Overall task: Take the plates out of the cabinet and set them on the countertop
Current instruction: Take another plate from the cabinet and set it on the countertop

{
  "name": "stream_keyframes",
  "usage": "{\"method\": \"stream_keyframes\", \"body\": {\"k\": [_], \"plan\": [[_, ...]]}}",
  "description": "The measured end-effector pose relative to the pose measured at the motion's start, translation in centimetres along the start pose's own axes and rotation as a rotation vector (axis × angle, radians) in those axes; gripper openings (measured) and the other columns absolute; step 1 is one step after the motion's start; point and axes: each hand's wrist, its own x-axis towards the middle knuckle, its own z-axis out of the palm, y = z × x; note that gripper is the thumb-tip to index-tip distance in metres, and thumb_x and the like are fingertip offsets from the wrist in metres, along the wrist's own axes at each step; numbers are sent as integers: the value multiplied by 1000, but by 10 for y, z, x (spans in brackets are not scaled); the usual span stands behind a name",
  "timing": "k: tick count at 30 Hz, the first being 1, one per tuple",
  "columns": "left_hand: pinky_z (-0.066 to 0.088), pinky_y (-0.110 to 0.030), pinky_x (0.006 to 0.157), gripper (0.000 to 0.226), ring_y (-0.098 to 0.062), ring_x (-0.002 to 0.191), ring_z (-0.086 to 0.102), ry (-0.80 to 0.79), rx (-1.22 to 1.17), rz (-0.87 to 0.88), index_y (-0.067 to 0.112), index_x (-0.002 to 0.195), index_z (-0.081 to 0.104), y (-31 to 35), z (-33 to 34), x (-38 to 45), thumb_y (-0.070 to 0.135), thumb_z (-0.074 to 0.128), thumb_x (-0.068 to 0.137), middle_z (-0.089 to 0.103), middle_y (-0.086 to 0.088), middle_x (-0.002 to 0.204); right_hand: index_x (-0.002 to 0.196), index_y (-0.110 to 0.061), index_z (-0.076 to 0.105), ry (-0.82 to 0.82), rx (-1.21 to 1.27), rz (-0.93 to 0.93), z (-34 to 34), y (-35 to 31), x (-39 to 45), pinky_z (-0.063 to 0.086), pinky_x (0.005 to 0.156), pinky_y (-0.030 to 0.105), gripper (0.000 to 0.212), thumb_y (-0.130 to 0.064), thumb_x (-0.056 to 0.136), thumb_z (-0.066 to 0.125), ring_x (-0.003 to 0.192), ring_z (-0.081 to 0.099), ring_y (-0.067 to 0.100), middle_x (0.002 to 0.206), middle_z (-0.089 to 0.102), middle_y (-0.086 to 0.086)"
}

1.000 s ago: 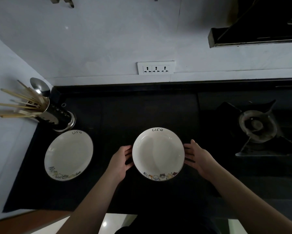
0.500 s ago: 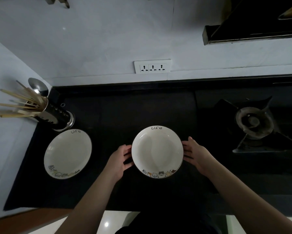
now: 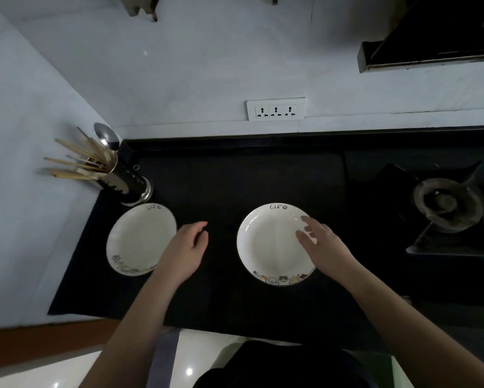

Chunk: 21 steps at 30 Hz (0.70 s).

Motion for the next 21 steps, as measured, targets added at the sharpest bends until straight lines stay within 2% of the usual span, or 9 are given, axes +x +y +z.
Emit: {"method": "stream_keyframes", "body": {"k": [3,7,12,16,21], "plan": [[41,-34,104,49,-13,131,46,95,274,132,28,145,41,-2,6,-19,45,40,99,48,2,145,151,-28,26,-35,-117,-95,6,-19,-15,49,90,37,56,-46,99,39,127,45,24,148,38,3],[30,-44,114,57,-17,142,33,132,445,188,28,148,37,-14,8,-40,53,25,98,41,-1,153,150,-24,27,10,-250,-182,18,-32,-32,40,105,44,58,-50,99,36,138,32,23,151,36,0],[15,-50,121,65,-18,151,11,102,505,193,32,153,24,-36,1,-61,58,6,96,21,0,163,147,-19,36,91,-419,-283,44,-47,-56,26,115,44,58,-50,98,35,142,24,23,153,36,3],[11,-49,121,74,-19,151,8,144,517,256,32,156,14,-60,-36,-83,63,-7,92,16,1,164,150,-23,30,132,-492,-318,71,-75,-81,19,116,42,60,-53,97,32,145,19,22,156,30,2],[11,-44,120,66,-17,150,15,220,412,384,31,154,26,-91,-98,-101,58,7,96,26,3,162,150,-23,30,207,-446,-271,88,-107,-117,21,116,43,63,-54,95,31,144,24,23,156,32,2]]}}
